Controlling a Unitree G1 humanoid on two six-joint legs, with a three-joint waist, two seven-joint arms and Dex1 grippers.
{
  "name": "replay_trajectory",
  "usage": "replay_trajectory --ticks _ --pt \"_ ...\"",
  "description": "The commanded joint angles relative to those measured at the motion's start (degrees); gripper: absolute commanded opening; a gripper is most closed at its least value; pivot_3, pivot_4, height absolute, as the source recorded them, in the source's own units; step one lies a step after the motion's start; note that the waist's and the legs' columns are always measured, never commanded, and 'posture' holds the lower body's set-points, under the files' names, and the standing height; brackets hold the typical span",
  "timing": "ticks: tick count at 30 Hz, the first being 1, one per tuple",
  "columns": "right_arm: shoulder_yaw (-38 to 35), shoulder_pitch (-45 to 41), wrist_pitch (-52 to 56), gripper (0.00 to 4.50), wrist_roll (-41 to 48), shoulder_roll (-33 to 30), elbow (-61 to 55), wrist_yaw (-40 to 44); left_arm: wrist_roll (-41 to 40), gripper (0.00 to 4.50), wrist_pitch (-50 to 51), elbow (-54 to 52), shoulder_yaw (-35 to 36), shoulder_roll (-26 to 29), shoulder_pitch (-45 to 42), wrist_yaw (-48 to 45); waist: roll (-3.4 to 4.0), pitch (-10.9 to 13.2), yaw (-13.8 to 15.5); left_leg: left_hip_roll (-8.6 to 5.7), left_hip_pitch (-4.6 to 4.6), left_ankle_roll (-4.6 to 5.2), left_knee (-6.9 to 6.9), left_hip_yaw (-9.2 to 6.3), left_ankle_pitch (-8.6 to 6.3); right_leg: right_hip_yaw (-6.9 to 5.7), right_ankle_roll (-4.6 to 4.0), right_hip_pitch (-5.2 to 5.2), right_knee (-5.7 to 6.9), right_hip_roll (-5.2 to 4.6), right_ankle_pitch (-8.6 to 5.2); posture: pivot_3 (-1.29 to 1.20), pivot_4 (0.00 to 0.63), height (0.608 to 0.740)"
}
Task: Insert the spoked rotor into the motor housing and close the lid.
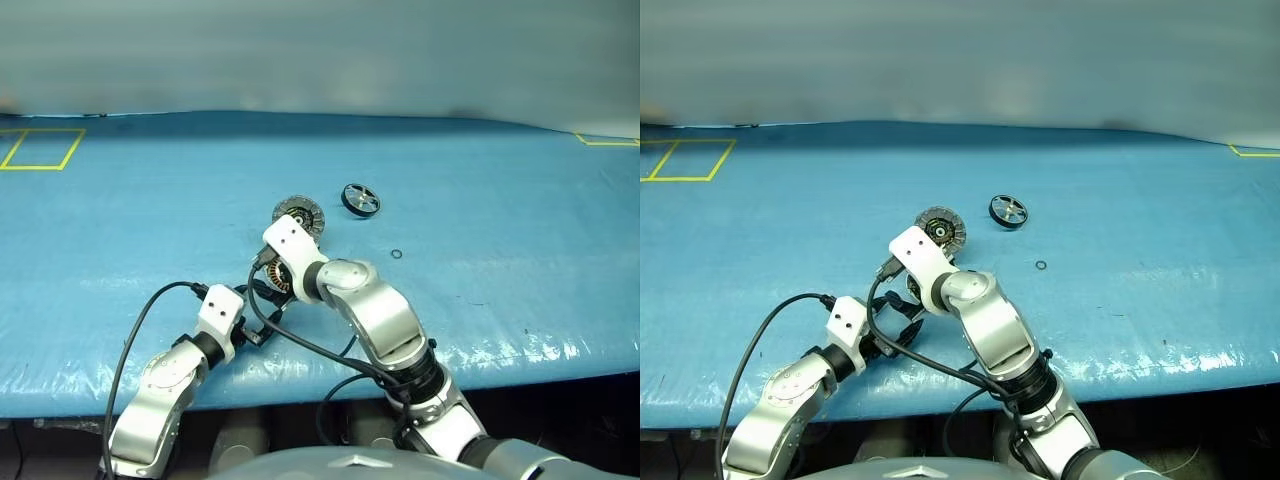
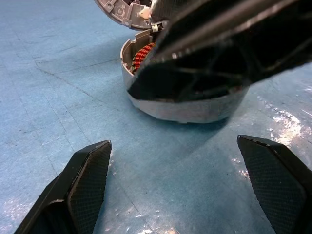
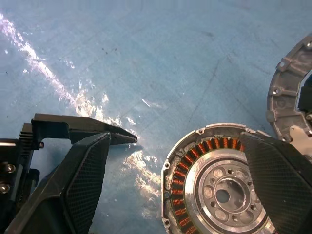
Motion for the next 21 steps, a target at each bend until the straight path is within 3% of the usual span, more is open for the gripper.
replay_trajectory --ticks 1,4,7,13,18,21 --pt "-3.24 -1.06 1.33 4.49 3.54 -0.38 -6.35 -0.33 -0.68 4.50 -0.84 -1.18 0.22 -0.18 -0.30 -0.44 0.00 0.00 0.02 0.00 -0.01 0.00 0.00 0.00 0.00 0.00 0.00 0.00 0.00 0.00 0.00 0.00 0.150 0.740" --pt "-8.58 1.41 -0.47 4.49 9.15 -1.60 -10.77 2.56 -0.72 4.50 -1.09 -1.24 0.43 0.11 -0.24 -0.79 0.00 0.00 0.07 0.00 -0.01 0.00 0.01 -0.01 0.00 -0.01 0.00 0.01 0.00 0.00 0.00 0.00 0.150 0.740" --pt "-13.09 5.53 -7.76 4.49 11.98 -7.16 -13.69 4.28 -0.31 4.50 -1.85 -1.14 0.53 0.49 -0.22 -1.07 -0.01 0.01 0.16 -0.02 0.00 0.01 0.00 -0.02 0.00 -0.02 0.01 0.02 -0.04 -0.01 -0.01 0.00 0.150 0.740" --pt "-20.87 15.13 -23.13 4.49 9.15 -16.14 -8.72 -2.88 -0.05 4.50 -3.70 -0.61 0.12 1.08 -0.61 -2.26 -0.01 0.03 0.24 -0.12 -0.02 0.02 0.01 0.03 0.00 0.05 0.02 0.18 -0.02 -0.05 -0.01 0.00 0.150 0.740" --pt "-23.59 20.76 -36.18 4.49 4.90 -17.76 0.81 -11.72 -0.34 4.50 -4.01 -0.44 -0.61 1.38 -1.08 -4.08 0.00 0.03 0.11 -0.21 0.00 0.01 0.00 0.10 0.01 0.07 0.01 0.22 0.02 0.11 -0.02 0.00 0.150 0.740" --pt "-25.70 21.30 -39.13 4.49 4.77 -13.61 6.12 -18.31 1.46 4.50 -4.81 -0.13 -1.11 1.76 -1.33 -3.74 0.00 0.04 -0.11 -0.20 0.00 0.02 0.01 0.17 0.01 0.18 0.04 0.21 0.03 0.10 -0.01 0.00 0.150 0.740"
